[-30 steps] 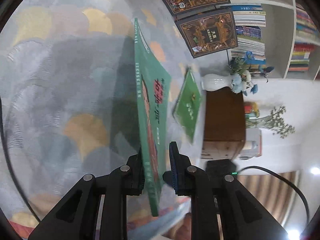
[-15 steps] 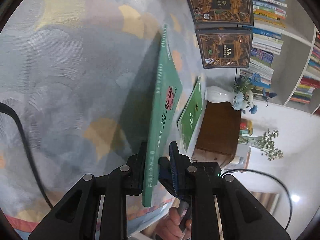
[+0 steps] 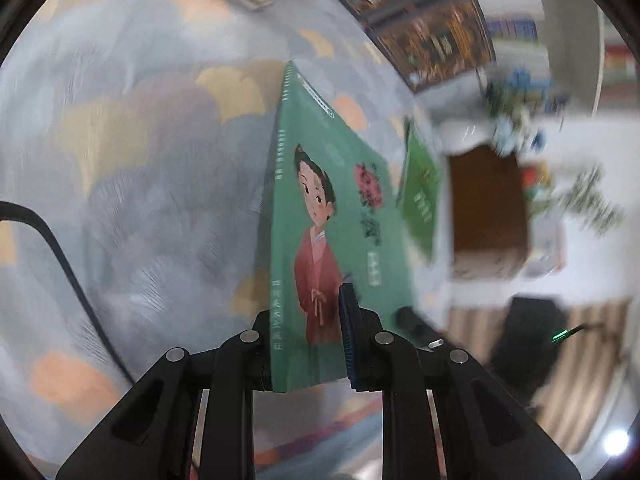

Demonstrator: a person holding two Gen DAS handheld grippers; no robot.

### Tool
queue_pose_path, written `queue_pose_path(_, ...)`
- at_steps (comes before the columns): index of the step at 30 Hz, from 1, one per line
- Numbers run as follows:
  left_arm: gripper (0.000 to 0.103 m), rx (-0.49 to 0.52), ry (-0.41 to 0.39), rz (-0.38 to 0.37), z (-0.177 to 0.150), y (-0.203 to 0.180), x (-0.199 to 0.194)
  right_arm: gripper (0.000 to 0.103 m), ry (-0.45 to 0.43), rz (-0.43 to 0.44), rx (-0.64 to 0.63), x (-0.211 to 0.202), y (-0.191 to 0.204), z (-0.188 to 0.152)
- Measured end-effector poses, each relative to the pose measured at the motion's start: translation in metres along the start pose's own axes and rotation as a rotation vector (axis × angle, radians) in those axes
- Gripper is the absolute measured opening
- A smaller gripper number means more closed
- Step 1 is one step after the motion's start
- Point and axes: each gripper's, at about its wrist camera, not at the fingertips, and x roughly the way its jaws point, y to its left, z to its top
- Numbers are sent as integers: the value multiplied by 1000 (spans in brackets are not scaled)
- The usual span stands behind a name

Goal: Organize books

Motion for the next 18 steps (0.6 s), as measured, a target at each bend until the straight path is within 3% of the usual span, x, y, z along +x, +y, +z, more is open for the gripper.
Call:
queue_pose_path(4, 17, 178, -12, 48, -2, -22, -13, 23, -40, -64, -31, -6, 24, -4)
queue_pose_path(7, 17, 309, -33, 72, -4, -35, -24, 26, -11, -103, -20, 1, 39, -5)
queue_pose_path(14, 17, 243, 28, -33, 8, -2, -36, 28, -27, -26, 183, 15, 29, -11)
queue_pose_path(18, 17, 231, 55, -87, 12, 7, -39, 28, -35, -57, 204, 17, 36, -13)
